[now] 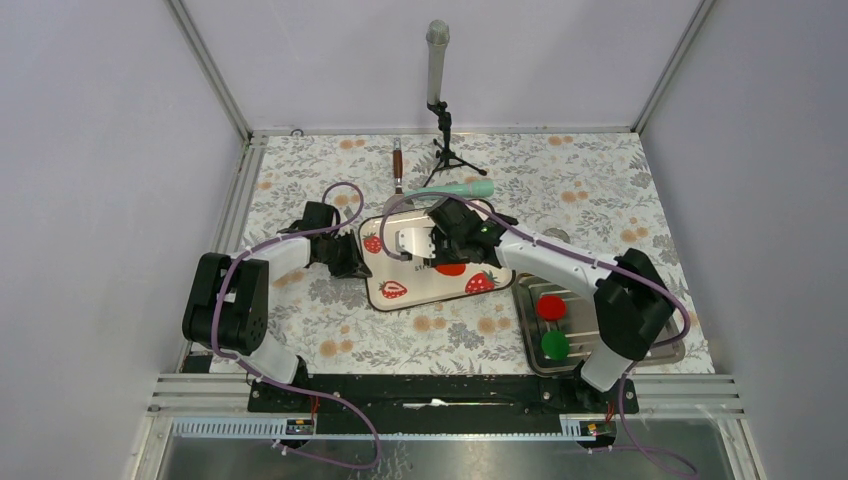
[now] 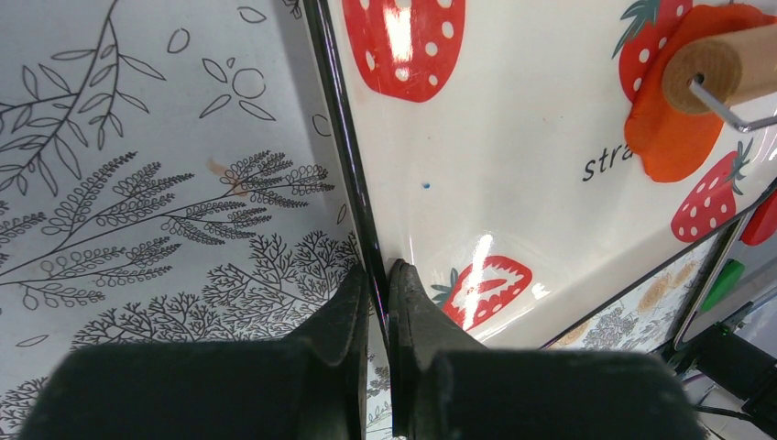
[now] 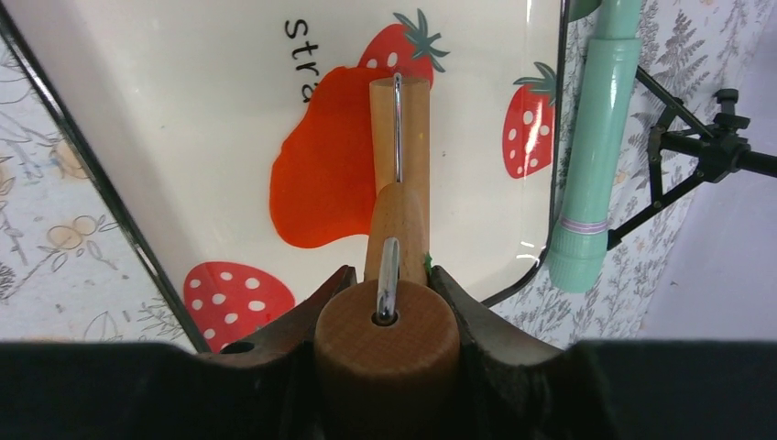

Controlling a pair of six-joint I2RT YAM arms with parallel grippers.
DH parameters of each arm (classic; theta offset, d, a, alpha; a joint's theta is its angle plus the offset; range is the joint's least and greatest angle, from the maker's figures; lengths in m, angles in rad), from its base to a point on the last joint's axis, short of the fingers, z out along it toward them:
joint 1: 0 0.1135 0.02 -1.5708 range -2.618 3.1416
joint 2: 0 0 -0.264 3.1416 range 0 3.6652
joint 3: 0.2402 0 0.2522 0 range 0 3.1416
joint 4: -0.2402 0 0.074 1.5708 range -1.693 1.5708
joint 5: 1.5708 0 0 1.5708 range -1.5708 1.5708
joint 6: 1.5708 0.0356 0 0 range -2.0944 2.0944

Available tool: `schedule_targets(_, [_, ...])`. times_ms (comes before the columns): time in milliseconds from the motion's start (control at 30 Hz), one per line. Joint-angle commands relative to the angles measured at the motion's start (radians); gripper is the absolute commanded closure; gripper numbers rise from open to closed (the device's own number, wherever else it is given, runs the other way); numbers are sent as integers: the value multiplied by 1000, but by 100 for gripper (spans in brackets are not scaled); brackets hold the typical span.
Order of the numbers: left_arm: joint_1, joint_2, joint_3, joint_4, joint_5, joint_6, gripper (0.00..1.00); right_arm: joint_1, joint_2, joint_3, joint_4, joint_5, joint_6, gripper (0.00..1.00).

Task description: Roll out the dumpling wrappers from the dough

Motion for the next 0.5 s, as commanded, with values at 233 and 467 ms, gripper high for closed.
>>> schedule_targets(233, [-34,30,-8,-62,48,86,100,-46,141,10,-15,-46,-6,100])
schedule_targets(467, [-34,22,-7,-67,49,94,100,-52,101,39,-23,-19,27,100])
